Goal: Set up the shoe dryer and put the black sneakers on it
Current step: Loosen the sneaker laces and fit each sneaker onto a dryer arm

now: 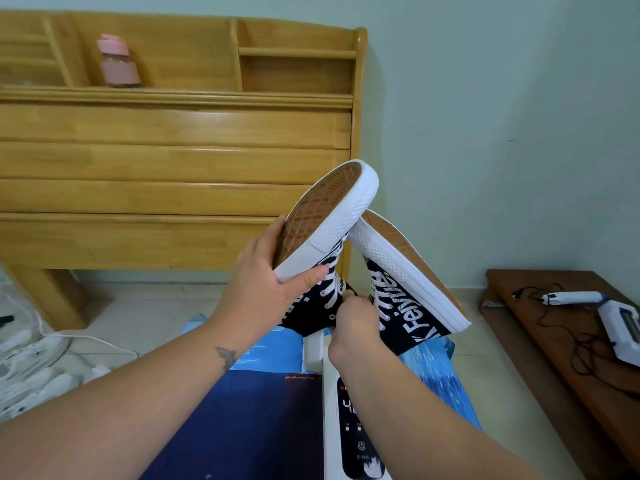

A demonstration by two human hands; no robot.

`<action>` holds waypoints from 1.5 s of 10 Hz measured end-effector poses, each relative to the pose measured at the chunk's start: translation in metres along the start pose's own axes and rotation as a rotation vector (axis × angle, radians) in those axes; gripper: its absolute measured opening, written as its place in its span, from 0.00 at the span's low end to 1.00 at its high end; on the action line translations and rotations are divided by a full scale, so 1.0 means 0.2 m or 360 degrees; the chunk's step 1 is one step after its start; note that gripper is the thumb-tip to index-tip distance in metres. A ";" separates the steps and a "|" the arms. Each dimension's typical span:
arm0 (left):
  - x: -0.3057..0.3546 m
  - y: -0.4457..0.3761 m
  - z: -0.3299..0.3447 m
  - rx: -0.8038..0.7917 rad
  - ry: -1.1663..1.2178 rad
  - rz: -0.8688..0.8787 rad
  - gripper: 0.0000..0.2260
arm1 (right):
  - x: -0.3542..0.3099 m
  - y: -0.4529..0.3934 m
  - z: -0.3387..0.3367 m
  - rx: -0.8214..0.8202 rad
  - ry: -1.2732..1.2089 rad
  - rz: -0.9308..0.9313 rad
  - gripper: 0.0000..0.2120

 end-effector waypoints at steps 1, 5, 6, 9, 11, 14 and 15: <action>0.01 0.01 0.00 -0.0016 -0.0009 0.0006 0.45 | 0.01 -0.03 -0.02 -0.0122 0.0101 0.0009 0.16; 0.17 0.05 -0.01 0.0037 -0.0087 0.0135 0.43 | -0.18 0.36 -0.37 -0.0090 0.0939 -0.1350 0.12; 0.19 0.06 0.01 0.0037 -0.0047 0.0113 0.42 | -0.40 0.41 -0.41 0.0174 0.1006 -0.1761 0.13; 0.18 0.04 0.03 0.0119 0.0052 0.0055 0.35 | -0.55 0.05 -0.37 0.0022 0.1686 -0.1300 0.48; 0.17 0.04 0.04 0.0110 0.0079 0.0046 0.31 | -0.53 0.02 -0.37 -0.0005 0.1583 -0.1370 0.45; 0.14 0.07 0.05 0.0205 0.0203 -0.0060 0.26 | -0.50 -0.03 -0.40 -0.0017 0.1436 -0.1339 0.42; 0.13 0.07 0.06 0.0196 0.0233 -0.0080 0.27 | -0.50 -0.03 -0.40 -0.0014 0.1416 -0.1340 0.42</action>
Point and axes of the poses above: each hand's wrist, its own y-axis away from the middle knuckle, its own z-axis out of the palm, x = y × z, the point moved 5 cm from there along -y, towards the middle knuckle, and after that the axes turned 13 degrees about z, right-handed, at the moved point
